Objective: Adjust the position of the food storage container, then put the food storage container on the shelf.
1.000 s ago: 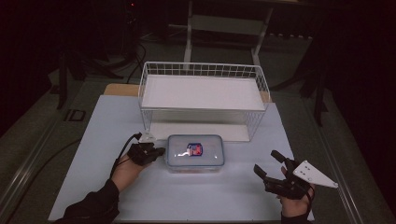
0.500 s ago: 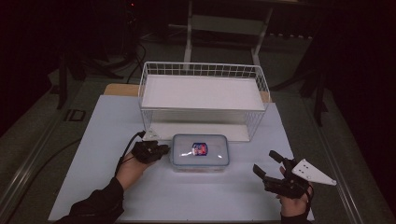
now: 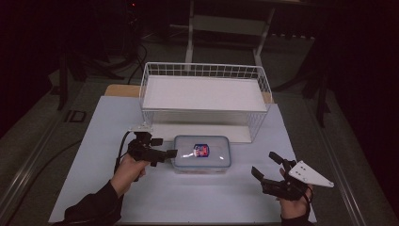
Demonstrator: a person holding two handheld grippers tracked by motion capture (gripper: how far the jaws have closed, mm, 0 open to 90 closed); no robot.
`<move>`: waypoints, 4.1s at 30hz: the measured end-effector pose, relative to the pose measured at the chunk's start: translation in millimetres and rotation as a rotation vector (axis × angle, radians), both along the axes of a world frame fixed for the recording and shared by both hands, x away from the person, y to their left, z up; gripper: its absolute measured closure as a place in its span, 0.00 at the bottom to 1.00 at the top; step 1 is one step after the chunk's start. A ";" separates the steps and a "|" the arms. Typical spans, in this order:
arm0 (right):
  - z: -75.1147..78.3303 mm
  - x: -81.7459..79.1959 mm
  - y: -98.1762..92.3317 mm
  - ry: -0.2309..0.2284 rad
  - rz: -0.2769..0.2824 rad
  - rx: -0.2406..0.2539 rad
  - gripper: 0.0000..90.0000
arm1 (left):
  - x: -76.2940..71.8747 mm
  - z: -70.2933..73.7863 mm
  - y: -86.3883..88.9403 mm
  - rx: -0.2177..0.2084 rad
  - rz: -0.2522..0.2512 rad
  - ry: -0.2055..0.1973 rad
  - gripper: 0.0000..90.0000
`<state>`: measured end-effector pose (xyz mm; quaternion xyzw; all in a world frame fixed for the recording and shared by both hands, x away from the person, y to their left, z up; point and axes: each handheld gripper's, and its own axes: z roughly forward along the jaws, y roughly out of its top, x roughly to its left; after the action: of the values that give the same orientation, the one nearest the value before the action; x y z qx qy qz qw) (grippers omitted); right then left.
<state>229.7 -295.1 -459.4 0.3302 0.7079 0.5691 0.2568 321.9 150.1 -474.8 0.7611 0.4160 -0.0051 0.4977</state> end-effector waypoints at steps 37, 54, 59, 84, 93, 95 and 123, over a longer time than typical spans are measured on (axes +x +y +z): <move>-6.3 15.6 34.8 0.143 0.069 -0.048 0.12 | 40.1 -54.7 7.8 -0.257 -0.037 0.419 0.58; -7.2 61.8 50.1 0.363 0.154 0.013 0.14 | 18.2 -42.3 2.8 -0.209 -0.117 0.287 0.64; -17.2 73.6 46.3 0.446 0.158 0.025 0.16 | 14.7 -40.9 2.7 -0.205 -0.132 0.272 0.65; -45.8 99.4 34.9 0.684 0.290 0.108 0.53 | 4.0 -37.5 2.6 -0.172 -0.174 0.192 0.66; -42.4 95.4 31.4 0.687 0.307 0.095 0.58 | 0.8 -34.6 1.7 -0.158 -0.177 0.180 0.66; -40.7 94.3 32.1 0.679 0.305 0.086 0.58 | -0.6 -33.2 1.0 -0.147 -0.174 0.166 0.66; -14.9 121.6 35.2 0.606 0.282 0.119 0.59 | 25.5 -6.0 3.4 -0.163 -0.117 0.070 0.66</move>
<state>351.3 -260.0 -474.3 0.3976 0.7562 0.5154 -0.0663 347.4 153.5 -480.8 0.7405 0.3862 -0.0946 0.5418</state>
